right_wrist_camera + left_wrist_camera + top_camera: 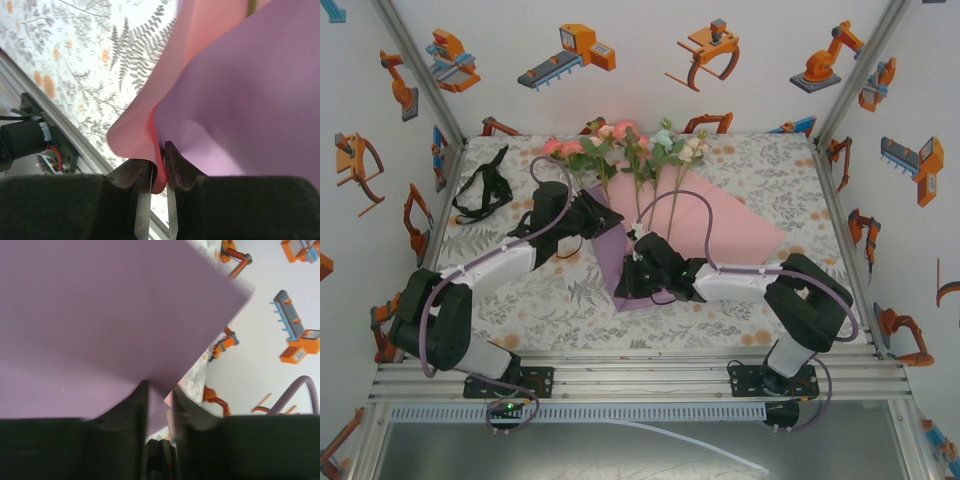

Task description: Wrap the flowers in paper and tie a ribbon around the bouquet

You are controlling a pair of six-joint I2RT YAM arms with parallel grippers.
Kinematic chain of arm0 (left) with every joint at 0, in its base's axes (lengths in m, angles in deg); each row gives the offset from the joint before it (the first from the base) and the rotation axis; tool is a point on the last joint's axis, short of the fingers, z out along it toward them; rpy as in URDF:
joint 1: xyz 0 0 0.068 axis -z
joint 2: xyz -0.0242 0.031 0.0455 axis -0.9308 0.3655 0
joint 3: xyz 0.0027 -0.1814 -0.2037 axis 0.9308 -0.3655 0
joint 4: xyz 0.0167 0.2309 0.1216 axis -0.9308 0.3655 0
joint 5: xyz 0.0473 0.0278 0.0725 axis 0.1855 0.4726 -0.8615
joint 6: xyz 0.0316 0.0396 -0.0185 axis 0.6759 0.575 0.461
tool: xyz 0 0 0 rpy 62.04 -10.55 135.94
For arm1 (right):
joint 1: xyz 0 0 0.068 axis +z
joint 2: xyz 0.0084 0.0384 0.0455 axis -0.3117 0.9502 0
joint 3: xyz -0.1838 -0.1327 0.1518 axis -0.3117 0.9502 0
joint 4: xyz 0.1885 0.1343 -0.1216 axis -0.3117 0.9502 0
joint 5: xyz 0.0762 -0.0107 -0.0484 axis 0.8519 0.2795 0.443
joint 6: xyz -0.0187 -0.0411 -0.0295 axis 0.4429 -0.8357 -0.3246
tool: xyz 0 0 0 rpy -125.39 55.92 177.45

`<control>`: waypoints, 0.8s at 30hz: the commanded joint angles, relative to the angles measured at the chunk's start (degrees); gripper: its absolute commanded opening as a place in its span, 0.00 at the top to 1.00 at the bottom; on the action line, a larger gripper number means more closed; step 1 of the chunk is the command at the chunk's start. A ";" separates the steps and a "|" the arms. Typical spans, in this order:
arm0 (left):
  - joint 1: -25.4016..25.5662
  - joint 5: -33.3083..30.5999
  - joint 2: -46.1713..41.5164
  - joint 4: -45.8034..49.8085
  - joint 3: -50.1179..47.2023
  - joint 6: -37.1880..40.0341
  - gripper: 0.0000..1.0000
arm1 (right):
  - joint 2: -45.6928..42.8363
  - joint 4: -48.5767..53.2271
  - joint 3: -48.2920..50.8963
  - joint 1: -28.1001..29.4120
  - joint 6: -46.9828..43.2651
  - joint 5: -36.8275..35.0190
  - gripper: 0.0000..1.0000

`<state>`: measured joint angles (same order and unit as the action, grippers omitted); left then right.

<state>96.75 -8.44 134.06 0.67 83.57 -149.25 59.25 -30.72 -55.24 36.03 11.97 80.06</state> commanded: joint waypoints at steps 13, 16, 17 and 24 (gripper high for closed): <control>-3.40 -20.19 -10.72 16.13 0.75 17.36 0.36 | -0.57 5.23 1.62 -0.85 -0.96 -4.88 0.81; -3.62 -13.46 -3.14 14.95 3.76 16.45 0.43 | 0.47 5.52 1.11 -0.88 -0.66 -3.94 0.77; -3.49 -12.21 -0.98 14.72 4.90 16.20 0.47 | 0.64 5.65 1.04 -0.89 -0.46 -3.75 0.75; -3.16 -9.02 12.23 5.86 7.36 14.40 0.61 | -3.14 6.62 2.30 -0.93 -1.00 -5.85 0.59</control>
<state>93.38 -19.98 144.40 10.68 88.91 -134.34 59.10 -25.60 -53.87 35.53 11.71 76.35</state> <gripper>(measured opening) 0.395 0.384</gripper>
